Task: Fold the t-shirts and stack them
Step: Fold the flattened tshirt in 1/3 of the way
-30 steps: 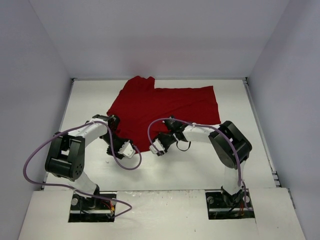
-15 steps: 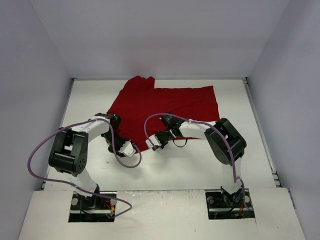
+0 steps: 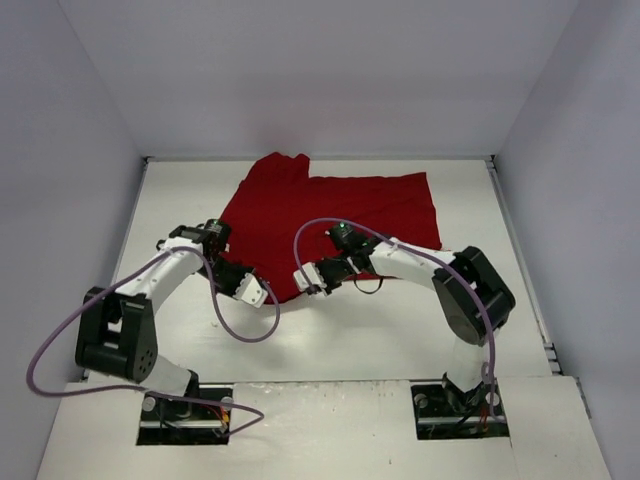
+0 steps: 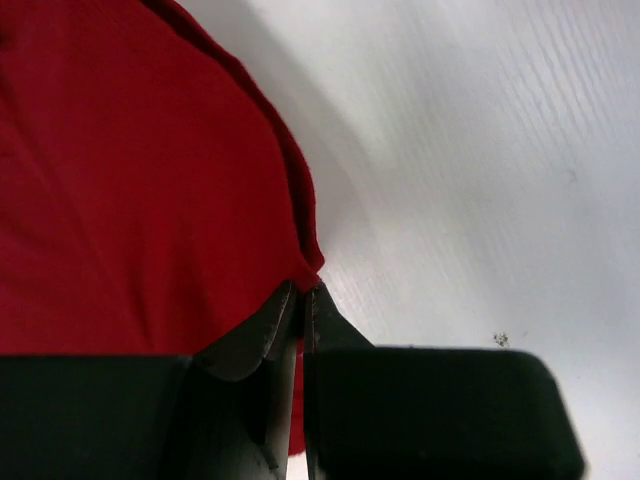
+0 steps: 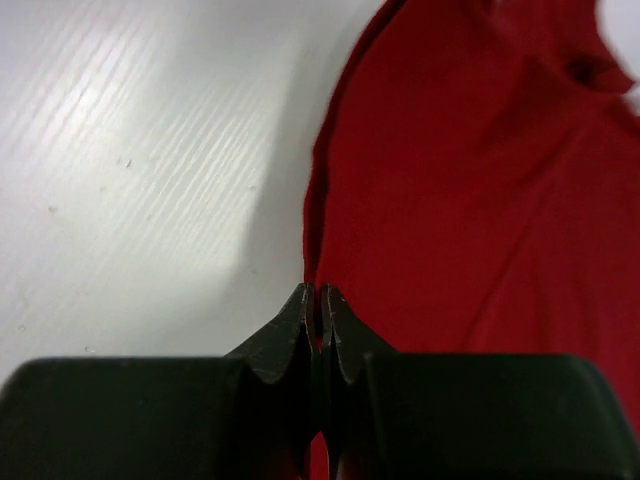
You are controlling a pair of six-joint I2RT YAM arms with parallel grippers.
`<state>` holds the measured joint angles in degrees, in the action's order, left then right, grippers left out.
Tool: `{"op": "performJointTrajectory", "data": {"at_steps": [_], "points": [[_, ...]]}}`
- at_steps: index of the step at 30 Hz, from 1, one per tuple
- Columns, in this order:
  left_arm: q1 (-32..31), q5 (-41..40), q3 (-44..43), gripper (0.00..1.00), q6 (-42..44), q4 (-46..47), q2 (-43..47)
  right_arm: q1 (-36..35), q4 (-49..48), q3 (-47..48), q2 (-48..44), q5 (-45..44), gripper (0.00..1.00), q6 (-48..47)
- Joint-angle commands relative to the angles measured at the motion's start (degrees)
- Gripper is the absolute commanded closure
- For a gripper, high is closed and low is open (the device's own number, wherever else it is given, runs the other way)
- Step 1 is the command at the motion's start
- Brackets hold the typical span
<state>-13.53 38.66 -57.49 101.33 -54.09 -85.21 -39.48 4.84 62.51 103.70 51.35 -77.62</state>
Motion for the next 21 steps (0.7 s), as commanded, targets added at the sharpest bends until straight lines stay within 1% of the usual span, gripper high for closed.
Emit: {"op": "performJointTrajectory", "data": {"at_steps": [1,4,5,10,11,17,21], "points": [[2.07,7.39,-4.69,1.00,-6.33,-2.51,2.75,2.55,0.17,6.63,-4.01,4.77,1.00,9.79],[3.87,8.81,-8.92,1.00,-10.27,-2.51,-0.69,4.95,0.16,11.97,-1.57,5.34,1.00,12.77],[4.34,9.17,-10.59,1.00,-12.41,-2.51,-3.52,5.48,0.08,13.31,0.49,5.51,1.00,13.31],[6.93,10.83,-23.53,1.00,-21.63,-2.51,-14.80,7.85,0.08,22.85,9.12,6.00,1.00,16.66],[7.55,11.16,-26.67,1.00,-22.64,-2.51,-16.58,8.04,0.08,24.34,10.37,6.10,1.00,16.90],[9.82,10.13,-39.23,1.00,-27.45,-1.95,-27.04,8.48,-0.01,33.97,18.92,5.86,1.00,18.88],[10.46,8.30,-45.06,1.00,-28.40,-0.57,-31.17,9.22,-0.08,38.26,22.62,5.62,1.00,19.96]]}}
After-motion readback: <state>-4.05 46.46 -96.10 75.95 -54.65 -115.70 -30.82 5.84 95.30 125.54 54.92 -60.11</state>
